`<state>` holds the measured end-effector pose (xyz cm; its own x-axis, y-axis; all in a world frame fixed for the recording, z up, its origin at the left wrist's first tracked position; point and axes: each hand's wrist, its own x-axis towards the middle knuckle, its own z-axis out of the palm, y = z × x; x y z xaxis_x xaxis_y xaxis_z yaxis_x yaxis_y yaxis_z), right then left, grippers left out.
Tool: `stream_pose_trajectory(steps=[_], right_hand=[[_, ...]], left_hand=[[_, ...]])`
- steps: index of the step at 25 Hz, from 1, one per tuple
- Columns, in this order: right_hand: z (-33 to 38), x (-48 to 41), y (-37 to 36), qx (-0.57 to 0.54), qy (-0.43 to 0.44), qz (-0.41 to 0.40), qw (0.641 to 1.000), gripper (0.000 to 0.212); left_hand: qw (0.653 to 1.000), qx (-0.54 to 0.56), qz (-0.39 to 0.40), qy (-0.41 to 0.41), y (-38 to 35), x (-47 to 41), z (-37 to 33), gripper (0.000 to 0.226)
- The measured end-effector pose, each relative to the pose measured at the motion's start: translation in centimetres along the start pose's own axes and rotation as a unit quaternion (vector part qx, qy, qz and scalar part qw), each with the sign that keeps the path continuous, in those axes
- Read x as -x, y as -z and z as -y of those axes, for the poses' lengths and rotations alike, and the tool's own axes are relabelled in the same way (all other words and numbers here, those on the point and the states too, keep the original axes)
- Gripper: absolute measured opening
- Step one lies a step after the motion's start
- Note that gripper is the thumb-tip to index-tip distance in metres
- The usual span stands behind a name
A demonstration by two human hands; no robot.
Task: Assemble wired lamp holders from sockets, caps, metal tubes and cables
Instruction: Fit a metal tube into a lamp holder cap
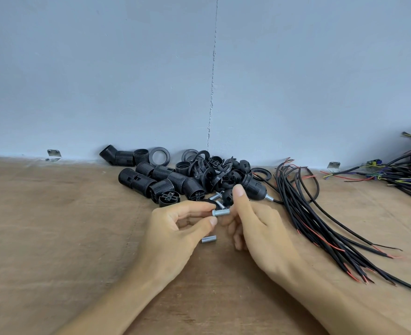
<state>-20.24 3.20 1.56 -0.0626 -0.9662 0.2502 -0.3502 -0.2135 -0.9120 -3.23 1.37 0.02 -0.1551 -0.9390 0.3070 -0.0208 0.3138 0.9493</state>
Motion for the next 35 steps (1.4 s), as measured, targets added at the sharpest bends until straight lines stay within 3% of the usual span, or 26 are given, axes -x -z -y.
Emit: stream_pose_trajectory(steps=[1,4,5,9,10,13,14,17,19,22,24,25,28,30,31,34,35], right_hand=[[-0.04,0.03,0.09,-0.013,0.011,0.000,1.000,0.060],[0.11,0.06,0.20,-0.046,0.044,0.033,0.997,0.010],[0.14,0.07,0.22,-0.024,0.041,0.032,0.998,0.008],[0.23,-0.04,0.37,0.048,-0.018,0.020,0.999,0.058],[0.27,-0.03,0.46,0.030,-0.016,0.023,0.999,0.055],[0.28,0.06,0.50,-0.022,0.015,0.049,0.998,0.011],[0.14,-0.01,0.50,-0.018,0.018,0.050,0.998,0.012],[0.13,-0.17,0.32,0.046,-0.011,0.037,0.998,0.050],[0.01,-0.37,0.42,0.047,-0.031,0.033,0.998,0.061],[-0.17,-0.26,0.61,-0.023,-0.002,0.061,0.998,0.025],[-0.22,-0.32,0.70,-0.010,0.022,0.074,0.997,0.007],[-0.22,-0.33,0.63,0.012,0.029,0.072,0.997,0.010],[-0.14,-0.21,0.36,0.043,0.000,0.054,0.998,0.050],[-0.07,-0.20,0.45,0.022,-0.017,0.054,0.998,0.064],[-0.09,-0.14,0.46,0.004,-0.011,0.057,0.998,0.059],[-0.29,-0.16,0.48,-0.034,0.023,0.073,0.997,0.016],[-0.31,-0.20,0.47,-0.030,0.023,0.074,0.997,0.013]], left_hand=[[1.000,-0.001,-0.007,0.001,-0.01,-0.06,0.01,0.025],[1.000,0.005,-0.027,0.000,0.15,-0.24,0.13,0.033],[1.000,0.005,-0.031,0.000,0.21,-0.29,0.15,0.034],[1.000,-0.007,-0.026,0.002,0.20,-0.28,0.27,0.030],[1.000,-0.008,-0.028,0.004,0.20,-0.28,0.27,0.030],[1.000,-0.010,-0.027,0.006,0.27,-0.29,0.22,0.030],[1.000,-0.011,-0.025,0.007,0.26,-0.28,0.22,0.029],[1.000,-0.012,-0.021,0.011,0.15,-0.15,0.16,0.019],[1.000,-0.012,-0.021,0.012,0.12,-0.13,0.12,0.019],[1.000,-0.008,-0.029,0.009,0.19,-0.18,0.07,0.028],[0.999,-0.005,-0.030,0.015,0.20,-0.12,-0.03,0.031],[0.999,-0.008,-0.027,0.017,0.22,-0.08,-0.05,0.031],[1.000,-0.027,-0.010,0.010,0.15,0.09,-0.10,0.025],[1.000,-0.025,-0.013,0.004,0.10,0.12,-0.18,0.024],[1.000,-0.022,-0.017,0.002,0.10,0.10,-0.23,0.024],[1.000,-0.011,-0.025,0.001,0.19,0.02,-0.20,0.024],[1.000,-0.008,-0.025,0.001,0.21,0.03,-0.19,0.022]])
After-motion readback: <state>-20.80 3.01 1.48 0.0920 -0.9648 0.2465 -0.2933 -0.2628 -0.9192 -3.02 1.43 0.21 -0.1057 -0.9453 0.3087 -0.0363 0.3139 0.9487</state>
